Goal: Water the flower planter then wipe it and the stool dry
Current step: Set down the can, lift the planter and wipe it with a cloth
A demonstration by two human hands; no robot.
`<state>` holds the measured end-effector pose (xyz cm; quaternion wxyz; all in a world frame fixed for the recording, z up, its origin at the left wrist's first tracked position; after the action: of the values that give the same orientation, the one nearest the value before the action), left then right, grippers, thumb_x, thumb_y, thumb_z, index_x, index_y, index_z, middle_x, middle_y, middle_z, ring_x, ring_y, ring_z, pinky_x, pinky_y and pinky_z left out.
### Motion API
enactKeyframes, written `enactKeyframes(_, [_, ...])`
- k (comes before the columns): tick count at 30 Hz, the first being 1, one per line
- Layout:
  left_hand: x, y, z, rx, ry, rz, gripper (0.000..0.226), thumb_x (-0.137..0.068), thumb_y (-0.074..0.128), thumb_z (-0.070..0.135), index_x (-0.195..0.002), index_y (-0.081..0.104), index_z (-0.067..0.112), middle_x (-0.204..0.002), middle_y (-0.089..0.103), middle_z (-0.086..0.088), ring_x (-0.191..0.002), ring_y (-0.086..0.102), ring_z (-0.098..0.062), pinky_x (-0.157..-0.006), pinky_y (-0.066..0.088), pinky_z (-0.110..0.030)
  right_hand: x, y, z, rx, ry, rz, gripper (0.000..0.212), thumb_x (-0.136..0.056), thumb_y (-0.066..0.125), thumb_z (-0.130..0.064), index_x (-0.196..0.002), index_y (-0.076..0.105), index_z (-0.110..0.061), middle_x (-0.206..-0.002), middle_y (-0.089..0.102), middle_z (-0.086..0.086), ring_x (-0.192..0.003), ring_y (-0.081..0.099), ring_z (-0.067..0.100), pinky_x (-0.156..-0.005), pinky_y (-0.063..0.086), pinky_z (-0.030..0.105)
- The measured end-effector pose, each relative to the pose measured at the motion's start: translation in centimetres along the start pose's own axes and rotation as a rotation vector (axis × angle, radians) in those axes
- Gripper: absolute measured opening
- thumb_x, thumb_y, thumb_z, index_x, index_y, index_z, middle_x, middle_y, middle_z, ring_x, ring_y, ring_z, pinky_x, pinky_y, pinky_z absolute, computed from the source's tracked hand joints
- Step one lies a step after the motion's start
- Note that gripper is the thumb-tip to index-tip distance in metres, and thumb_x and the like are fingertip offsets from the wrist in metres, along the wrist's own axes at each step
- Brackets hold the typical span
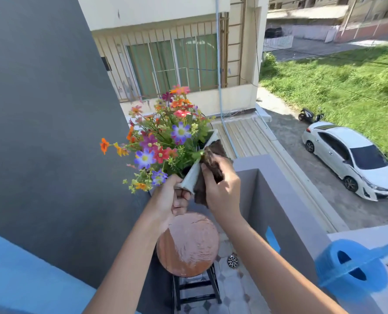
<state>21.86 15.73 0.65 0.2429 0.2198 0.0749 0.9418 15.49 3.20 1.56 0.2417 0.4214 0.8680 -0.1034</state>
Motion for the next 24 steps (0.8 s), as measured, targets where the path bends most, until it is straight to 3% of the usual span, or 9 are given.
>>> enactKeyframes(2, [0.1, -0.1, -0.1, 0.039, 0.008, -0.016, 0.038, -0.093, 0.039, 0.015, -0.057, 0.05, 0.011, -0.056, 0.047, -0.009, -0.034, 0.024, -0.008, -0.037, 0.015, -0.018, -1.8, -1.1, 1.2, -0.026, 0.083, 0.042, 0.016, -0.092, 0.068, -0.016, -0.105, 0.068, -0.026, -0.1, 0.068, 0.001, -0.094, 0.065, 0.016, -0.085, 0.053, 0.032])
enactKeyframes(4, [0.3, -0.1, -0.1, 0.073, 0.022, -0.024, 0.038, -0.092, 0.039, 0.014, -0.056, 0.049, 0.013, -0.057, 0.046, -0.01, -0.034, 0.024, -0.007, -0.037, 0.014, -0.018, -3.0, -1.9, 2.5, -0.017, 0.131, 0.058, 0.015, -0.091, 0.069, -0.021, -0.095, 0.068, -0.036, -0.098, 0.066, -0.017, -0.094, 0.065, 0.019, -0.085, 0.055, 0.045])
enactKeyframes(7, [0.3, 0.0, 0.0, 0.082, 0.039, -0.024, 0.032, -0.092, 0.038, 0.013, -0.061, 0.045, 0.013, -0.058, 0.044, -0.009, -0.034, 0.023, -0.006, -0.036, 0.013, -0.019, -3.1, -1.9, 3.8, 0.08, 0.109, 0.05, 0.006, -0.089, 0.068, -0.028, -0.093, 0.071, -0.031, -0.098, 0.057, -0.032, -0.104, 0.059, 0.025, -0.091, 0.05, 0.053])
enactKeyframes(11, [0.1, -0.3, -0.2, 0.069, 0.042, -0.002, 0.032, -0.092, 0.038, 0.013, -0.061, 0.044, 0.014, -0.059, 0.043, -0.007, -0.034, 0.022, -0.006, -0.035, 0.013, -0.019, -2.9, -2.0, 5.3, 0.172, 0.168, 0.006, 0.016, -0.091, 0.068, -0.014, -0.107, 0.071, -0.013, -0.105, 0.047, -0.013, -0.111, 0.053, 0.024, -0.101, 0.044, 0.039])
enactKeyframes(13, [-0.2, -0.7, -0.4, 0.064, 0.04, 0.022, 0.03, -0.092, 0.039, 0.013, -0.062, 0.044, 0.013, -0.059, 0.043, -0.008, -0.034, 0.022, -0.006, -0.034, 0.014, -0.018, -2.7, -1.8, 5.7, 0.227, 0.216, -0.039, 0.025, -0.091, 0.068, -0.011, -0.116, 0.065, -0.009, -0.109, 0.05, -0.002, -0.111, 0.052, 0.024, -0.095, 0.04, 0.026])
enactKeyframes(15, [-0.4, -0.9, -0.6, 0.059, 0.032, 0.03, 0.026, -0.091, 0.04, 0.014, -0.066, 0.045, 0.011, -0.06, 0.044, -0.008, -0.034, 0.023, -0.006, -0.034, 0.015, -0.016, -2.1, -1.4, 6.0, 0.27, 0.26, -0.047, 0.034, -0.091, 0.067, -0.014, -0.124, 0.06, -0.007, -0.116, 0.058, 0.007, -0.113, 0.054, 0.026, -0.092, 0.038, 0.025])
enactKeyframes(19, [-0.5, -0.6, -0.7, 0.041, 0.037, 0.043, 0.029, -0.092, 0.04, 0.014, -0.064, 0.046, 0.012, -0.06, 0.045, -0.007, -0.035, 0.023, -0.006, -0.035, 0.014, -0.018, -0.9, -0.3, 5.0, 0.124, 0.303, -0.023, 0.035, -0.092, 0.065, -0.02, -0.126, 0.062, -0.012, -0.12, 0.067, 0.006, -0.11, 0.062, 0.02, -0.098, 0.048, 0.032])
enactKeyframes(21, [-0.4, -0.5, -0.6, 0.028, 0.035, 0.051, 0.027, -0.092, 0.04, 0.015, -0.066, 0.047, 0.01, -0.059, 0.046, -0.007, -0.034, 0.023, -0.006, -0.034, 0.015, -0.018, -1.2, 0.2, 3.5, 0.025, 0.263, -0.027, 0.029, -0.092, 0.065, -0.021, -0.12, 0.065, -0.016, -0.113, 0.071, 0.003, -0.104, 0.066, 0.014, -0.093, 0.052, 0.031])
enactKeyframes(24, [-0.1, -0.3, -0.8, 0.016, 0.036, 0.029, 0.027, -0.093, 0.041, 0.016, -0.07, 0.05, 0.008, -0.059, 0.047, -0.007, -0.035, 0.024, -0.006, -0.034, 0.015, -0.019, -2.9, -0.5, 2.2, -0.047, 0.239, 0.031, 0.017, -0.095, 0.063, -0.012, -0.112, 0.065, -0.012, -0.097, 0.069, 0.0, -0.086, 0.065, 0.004, -0.076, 0.049, 0.019])
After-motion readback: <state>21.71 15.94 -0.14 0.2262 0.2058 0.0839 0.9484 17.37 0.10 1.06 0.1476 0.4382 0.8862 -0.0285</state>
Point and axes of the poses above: each hand's wrist, its own x-axis away from the middle knuckle, its own y-axis out of the palm, z = x × y, the point moved 5 cm from there along -x, towards the middle knuckle
